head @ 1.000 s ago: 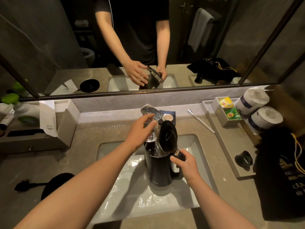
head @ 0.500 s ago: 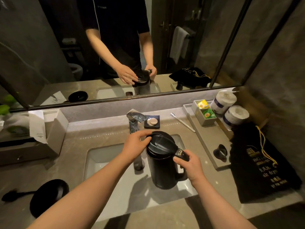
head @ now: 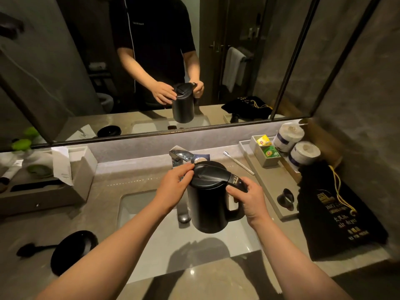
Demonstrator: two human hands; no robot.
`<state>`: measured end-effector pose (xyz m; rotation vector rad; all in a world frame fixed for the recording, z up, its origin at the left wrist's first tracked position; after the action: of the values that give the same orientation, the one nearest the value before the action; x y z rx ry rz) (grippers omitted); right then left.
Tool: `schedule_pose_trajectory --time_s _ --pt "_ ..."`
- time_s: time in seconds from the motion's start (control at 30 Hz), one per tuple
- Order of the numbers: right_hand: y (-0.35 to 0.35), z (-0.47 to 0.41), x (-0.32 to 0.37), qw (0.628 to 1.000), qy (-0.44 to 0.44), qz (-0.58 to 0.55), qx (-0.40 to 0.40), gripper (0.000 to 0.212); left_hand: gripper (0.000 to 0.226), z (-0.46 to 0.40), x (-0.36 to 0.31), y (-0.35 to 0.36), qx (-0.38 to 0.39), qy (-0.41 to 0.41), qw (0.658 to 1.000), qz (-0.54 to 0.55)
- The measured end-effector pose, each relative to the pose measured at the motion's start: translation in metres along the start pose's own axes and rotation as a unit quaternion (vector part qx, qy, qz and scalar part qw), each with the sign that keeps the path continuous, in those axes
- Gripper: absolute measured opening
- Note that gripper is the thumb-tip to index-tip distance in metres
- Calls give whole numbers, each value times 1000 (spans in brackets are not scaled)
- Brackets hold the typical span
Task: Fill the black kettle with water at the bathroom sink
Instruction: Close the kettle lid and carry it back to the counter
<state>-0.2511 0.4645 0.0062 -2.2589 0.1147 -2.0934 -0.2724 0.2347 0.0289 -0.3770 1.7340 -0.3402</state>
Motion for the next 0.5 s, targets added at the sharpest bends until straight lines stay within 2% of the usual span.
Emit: schedule_pose_trajectory --time_s 0.1,0.2,0.33,0.5 --pt "11 1 12 1000 -14 -6 21 16 35 13 -3 -13 -87 -61 992 67" --pt "27 2 23 999 -26 -27 40 24 12 25 -3 -30 -126 -155 967 159" --pt "59 1 29 994 -30 -40 98 15 13 45 -2 -62 -183 -175 942 221" --pt "122 -4 37 978 -19 -13 206 27 16 82 16 -117 -253 -177 924 226"
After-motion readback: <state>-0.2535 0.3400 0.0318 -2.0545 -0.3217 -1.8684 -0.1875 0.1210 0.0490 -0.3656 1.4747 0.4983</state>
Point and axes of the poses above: each hand's wrist, its own z-axis away from the middle knuckle, its own y-axis out of the palm, x = y × z, the point moved 2 cm from there along -z, towards the middle knuckle, and after that the axes turned 3 degrees about z, right-handed, at the moved point
